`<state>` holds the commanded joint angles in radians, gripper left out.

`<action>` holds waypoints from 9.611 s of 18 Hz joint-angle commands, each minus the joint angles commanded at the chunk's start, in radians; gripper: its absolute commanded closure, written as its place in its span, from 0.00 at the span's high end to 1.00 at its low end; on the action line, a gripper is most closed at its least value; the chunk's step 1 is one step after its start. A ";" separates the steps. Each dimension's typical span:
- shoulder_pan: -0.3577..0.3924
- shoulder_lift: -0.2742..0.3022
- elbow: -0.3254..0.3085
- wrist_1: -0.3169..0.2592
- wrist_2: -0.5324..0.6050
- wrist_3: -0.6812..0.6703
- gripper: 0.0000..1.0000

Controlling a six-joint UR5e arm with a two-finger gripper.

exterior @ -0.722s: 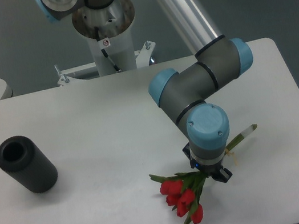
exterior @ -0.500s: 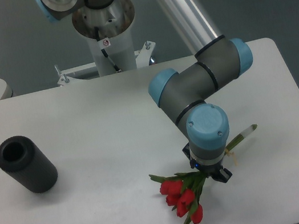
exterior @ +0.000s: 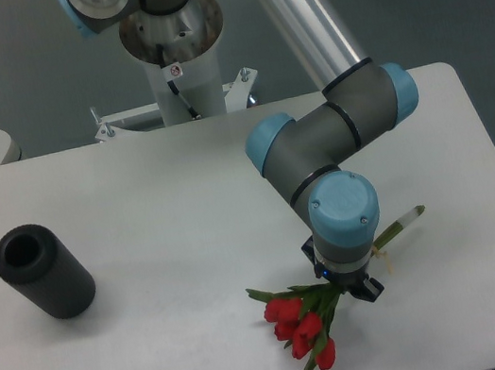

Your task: Insert the flowers into the vase

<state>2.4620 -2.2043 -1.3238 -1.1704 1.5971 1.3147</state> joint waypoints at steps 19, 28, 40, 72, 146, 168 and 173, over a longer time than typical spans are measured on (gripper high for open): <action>-0.110 0.124 -0.037 0.086 -0.406 -0.408 0.00; -0.164 0.212 -0.097 0.130 -0.719 -0.531 0.00; -0.169 0.278 -0.095 0.205 -1.072 -0.551 0.00; -0.233 0.471 -0.452 0.278 -1.330 -0.293 0.09; 0.112 0.374 -0.419 0.308 -0.895 -0.038 1.00; 0.089 0.014 -0.038 0.118 -0.105 0.201 1.00; 0.063 -0.029 0.035 0.060 -0.037 0.202 1.00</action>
<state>2.5250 -2.2335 -1.2886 -1.1105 1.5600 1.5171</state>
